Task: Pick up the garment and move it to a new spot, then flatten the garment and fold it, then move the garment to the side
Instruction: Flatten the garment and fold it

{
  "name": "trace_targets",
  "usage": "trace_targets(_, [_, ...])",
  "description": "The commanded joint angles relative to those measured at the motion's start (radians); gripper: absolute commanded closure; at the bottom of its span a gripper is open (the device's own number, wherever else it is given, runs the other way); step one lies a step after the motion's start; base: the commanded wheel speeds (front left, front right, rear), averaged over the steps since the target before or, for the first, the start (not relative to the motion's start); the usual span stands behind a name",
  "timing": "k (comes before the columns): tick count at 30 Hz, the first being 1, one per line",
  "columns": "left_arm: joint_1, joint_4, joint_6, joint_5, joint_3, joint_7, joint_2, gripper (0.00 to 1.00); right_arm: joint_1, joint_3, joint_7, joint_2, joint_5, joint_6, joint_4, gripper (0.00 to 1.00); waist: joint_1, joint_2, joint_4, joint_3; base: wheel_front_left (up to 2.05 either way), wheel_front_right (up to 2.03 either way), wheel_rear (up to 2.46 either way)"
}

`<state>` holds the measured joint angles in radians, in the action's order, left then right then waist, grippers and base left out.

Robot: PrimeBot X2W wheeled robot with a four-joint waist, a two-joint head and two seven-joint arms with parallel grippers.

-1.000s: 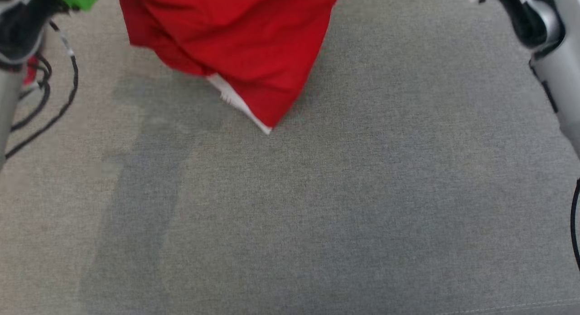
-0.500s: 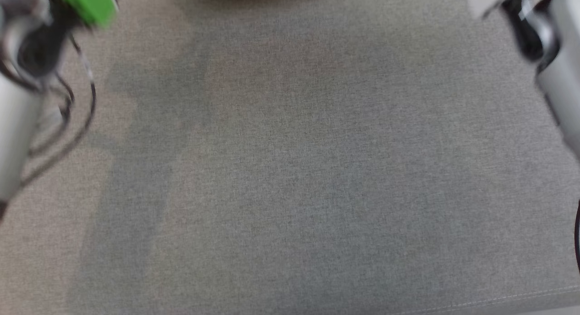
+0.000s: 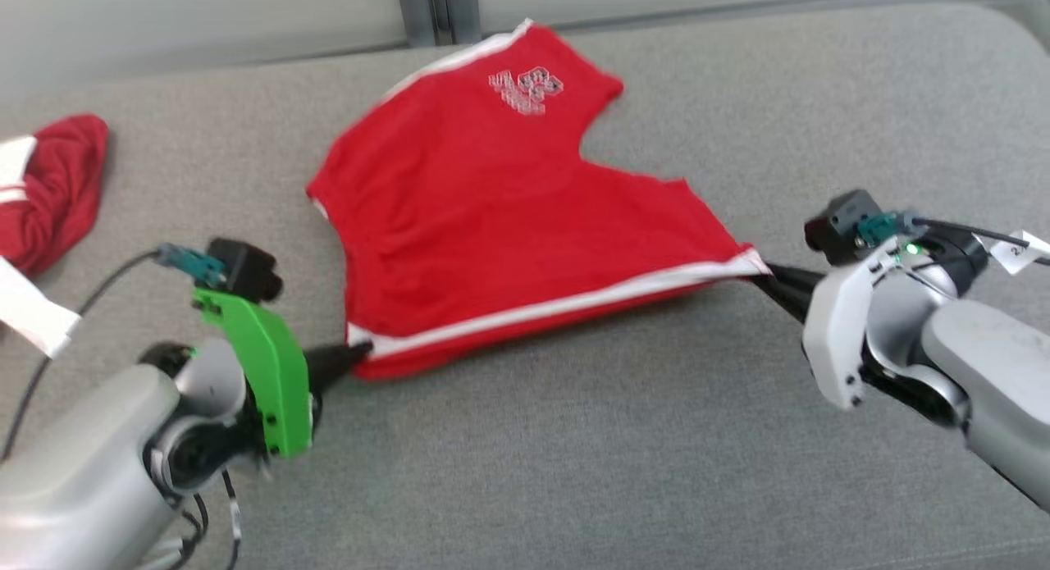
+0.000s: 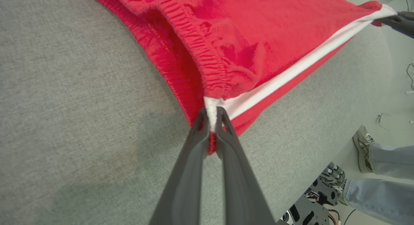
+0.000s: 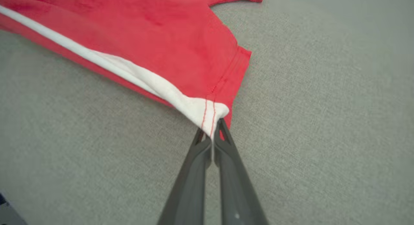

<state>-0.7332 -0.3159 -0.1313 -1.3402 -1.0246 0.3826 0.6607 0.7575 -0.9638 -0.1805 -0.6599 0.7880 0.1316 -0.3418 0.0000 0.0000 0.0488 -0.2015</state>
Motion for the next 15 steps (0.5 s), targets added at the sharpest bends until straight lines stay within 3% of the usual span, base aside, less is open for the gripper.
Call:
trace_targets(1, [0.037, 0.027, 0.009, -0.024, -0.011, 0.027, 0.016, 1.0, -0.035, -0.011, -0.043, -0.039, 0.022, -0.002, 0.035, 1.0, 0.0, 0.0, -0.005, 0.099, 0.0, 0.0, 0.0])
trace_targets(5, [0.096, 0.14, 0.043, -0.09, -0.038, 0.114, 0.054, 1.0, -0.109, -0.021, -0.187, -0.155, 0.086, -0.002, 0.189, 1.0, 0.0, 0.0, -0.014, 0.137, 0.0, 0.0, 0.0])
trace_targets(9, [0.133, 0.251, 0.093, -0.177, -0.038, 0.19, 0.096, 1.0, -0.155, 0.042, -0.275, -0.255, 0.117, -0.002, 0.317, 1.0, 0.0, 0.0, -0.025, 0.143, 0.0, 0.0, 0.0])
trace_targets(15, [0.07, 0.305, 0.147, -0.28, 0.008, 0.28, 0.12, 1.0, -0.127, 0.153, -0.319, -0.275, 0.128, -0.002, 0.354, 1.0, 0.0, 0.0, -0.071, 0.075, 0.0, 0.0, 0.0])
